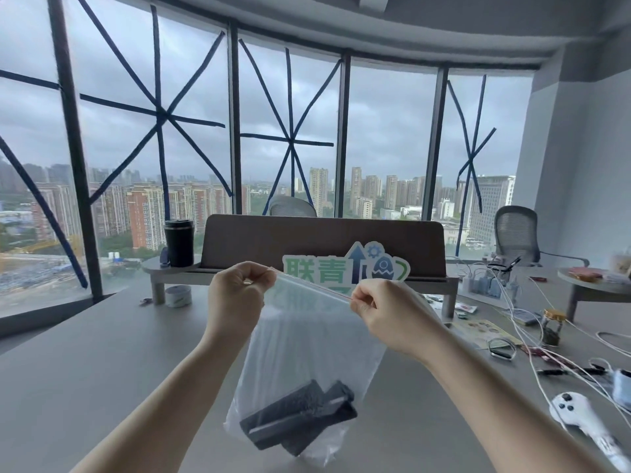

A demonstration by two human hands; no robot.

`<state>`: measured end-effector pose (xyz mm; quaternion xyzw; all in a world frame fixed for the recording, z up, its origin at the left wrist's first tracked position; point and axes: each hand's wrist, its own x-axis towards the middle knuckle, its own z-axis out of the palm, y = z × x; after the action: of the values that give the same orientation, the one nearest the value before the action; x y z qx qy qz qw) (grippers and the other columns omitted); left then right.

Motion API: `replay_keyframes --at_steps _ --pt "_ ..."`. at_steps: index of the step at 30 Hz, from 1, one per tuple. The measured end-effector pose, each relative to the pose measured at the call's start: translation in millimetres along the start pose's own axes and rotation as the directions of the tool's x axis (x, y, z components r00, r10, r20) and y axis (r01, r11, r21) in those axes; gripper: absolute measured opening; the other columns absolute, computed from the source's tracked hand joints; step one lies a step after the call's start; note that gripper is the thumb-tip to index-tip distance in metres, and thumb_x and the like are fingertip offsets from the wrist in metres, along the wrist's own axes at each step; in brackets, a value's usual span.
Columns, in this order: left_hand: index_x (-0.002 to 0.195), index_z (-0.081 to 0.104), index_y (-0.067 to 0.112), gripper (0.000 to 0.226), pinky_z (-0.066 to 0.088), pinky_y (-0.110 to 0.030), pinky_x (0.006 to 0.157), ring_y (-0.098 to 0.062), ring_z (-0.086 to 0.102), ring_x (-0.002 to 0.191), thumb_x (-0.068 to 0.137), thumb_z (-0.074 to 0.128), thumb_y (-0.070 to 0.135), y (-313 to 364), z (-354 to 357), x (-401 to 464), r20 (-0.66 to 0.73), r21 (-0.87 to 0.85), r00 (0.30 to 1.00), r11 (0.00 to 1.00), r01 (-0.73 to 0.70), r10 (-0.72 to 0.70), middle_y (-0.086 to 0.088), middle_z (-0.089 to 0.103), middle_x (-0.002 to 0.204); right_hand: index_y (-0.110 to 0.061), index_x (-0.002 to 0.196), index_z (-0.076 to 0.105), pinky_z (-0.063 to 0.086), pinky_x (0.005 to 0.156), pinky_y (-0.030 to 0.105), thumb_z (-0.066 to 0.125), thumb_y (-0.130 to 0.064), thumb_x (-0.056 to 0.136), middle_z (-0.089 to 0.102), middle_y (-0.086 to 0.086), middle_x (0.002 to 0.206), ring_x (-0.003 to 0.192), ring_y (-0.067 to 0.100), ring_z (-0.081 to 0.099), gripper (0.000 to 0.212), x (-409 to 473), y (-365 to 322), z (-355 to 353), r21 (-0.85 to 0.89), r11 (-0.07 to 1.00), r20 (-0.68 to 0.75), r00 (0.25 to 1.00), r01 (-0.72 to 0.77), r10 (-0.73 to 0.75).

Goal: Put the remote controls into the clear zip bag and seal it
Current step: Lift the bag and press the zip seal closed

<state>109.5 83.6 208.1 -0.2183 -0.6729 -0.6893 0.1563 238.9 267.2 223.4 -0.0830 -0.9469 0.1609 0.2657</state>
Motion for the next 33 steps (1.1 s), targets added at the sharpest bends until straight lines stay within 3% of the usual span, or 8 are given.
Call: replay_keyframes --at_steps 9,15,19,23,26,29,33 --pt "0.066 0.067 0.007 0.015 0.033 -0.021 0.039 -0.009 0.037 0.037 0.08 0.066 0.003 -9.9 -22.4 11.4 -0.039 -0.067 0.998 0.997 0.043 -0.045 -0.006 0.047 0.05 -0.028 0.076 0.057 0.046 0.068 0.033 0.055 -0.034 0.092 0.051 -0.015 0.063 0.074 0.02 0.059 0.018 -9.0 11.4 3.4 -0.027 0.999 0.004 1.0 -0.019 0.019" --pt "0.067 0.067 0.008 0.018 0.036 -0.019 0.037 -0.007 0.039 0.037 0.079 0.061 -0.004 -12.1 -29.9 17.4 -0.042 -0.09 0.997 0.994 0.062 -0.066 0.008 0.053 0.04 -0.022 0.083 0.064 0.05 0.072 0.035 0.055 -0.03 0.093 0.062 -0.009 0.076 0.08 0.022 0.062 0.016 -6.6 8.1 -3.9 -0.028 0.999 0.013 1.0 -0.024 0.024" --pt "0.068 0.066 0.008 0.017 0.037 -0.018 0.037 -0.007 0.042 0.036 0.081 0.061 -0.002 -11.2 -36.0 22.4 -0.04 -0.13 0.997 0.989 0.067 -0.073 0.008 0.053 0.043 -0.018 0.082 0.067 0.051 0.071 0.034 0.057 -0.026 0.093 0.065 -0.009 0.079 0.078 0.022 0.063 0.016 0.5 -2.2 -5.2 -0.047 0.999 -0.084 0.996 0.007 -0.011" --pt "0.074 0.063 0.011 0.02 0.048 -0.021 0.045 -0.006 0.053 0.039 0.086 0.053 -0.002 -28.9 -41.4 35.8 -0.039 -0.102 0.993 0.989 0.109 -0.113 -0.004 0.058 0.066 -0.017 0.078 0.066 0.054 0.067 0.037 0.06 -0.028 0.092 0.071 -0.003 0.076 0.072 0.024 0.064 0.018 19.1 -4.0 11.9 -0.044 0.999 -0.195 0.981 0.01 -0.019" --pt "0.077 0.058 0.01 0.021 0.053 -0.024 0.049 -0.01 0.062 0.048 0.09 0.045 -0.001 -48.3 -36.1 42.2 0.027 -0.065 0.985 0.983 0.174 -0.173 -0.006 0.057 0.075 -0.012 0.078 0.066 0.056 0.066 0.038 0.058 -0.026 0.094 0.073 0.003 0.073 0.072 0.025 0.067 0.022 41.2 1.9 35.3 0.041 0.995 -0.151 0.984 -0.091 0.096" --pt "0.08 0.053 0.009 0.021 0.056 -0.024 0.05 -0.019 0.064 0.061 0.093 0.04 -0.001 -101.0 -63.6 111.4 -0.069 -0.044 0.971 0.973 0.228 -0.231 -0.012 0.055 0.083 -0.01 0.075 0.063 0.058 0.071 0.04 0.055 -0.021 0.096 0.074 0.004 0.071 0.069 0.022 0.067 0.025 135.6 -24.6 103.7 0.166 0.981 -0.039 0.993 -0.104 0.112" --pt "0.078 0.051 0.012 0.023 0.058 -0.026 0.063 -0.02 0.065 0.069 0.093 0.04 -0.002 -105.1 -71.3 157.8 -0.11 -0.182 0.974 0.967 0.176 -0.198 -0.015 0.057 0.085 -0.012 0.076 0.065 0.061 0.059 0.04 0.054 -0.013 0.095 0.074 0.0 0.069 0.046 0.009 0.059 0.023 183.9 -41.9 120.1 0.355 0.934 -0.193 0.974 -0.042 0.117"
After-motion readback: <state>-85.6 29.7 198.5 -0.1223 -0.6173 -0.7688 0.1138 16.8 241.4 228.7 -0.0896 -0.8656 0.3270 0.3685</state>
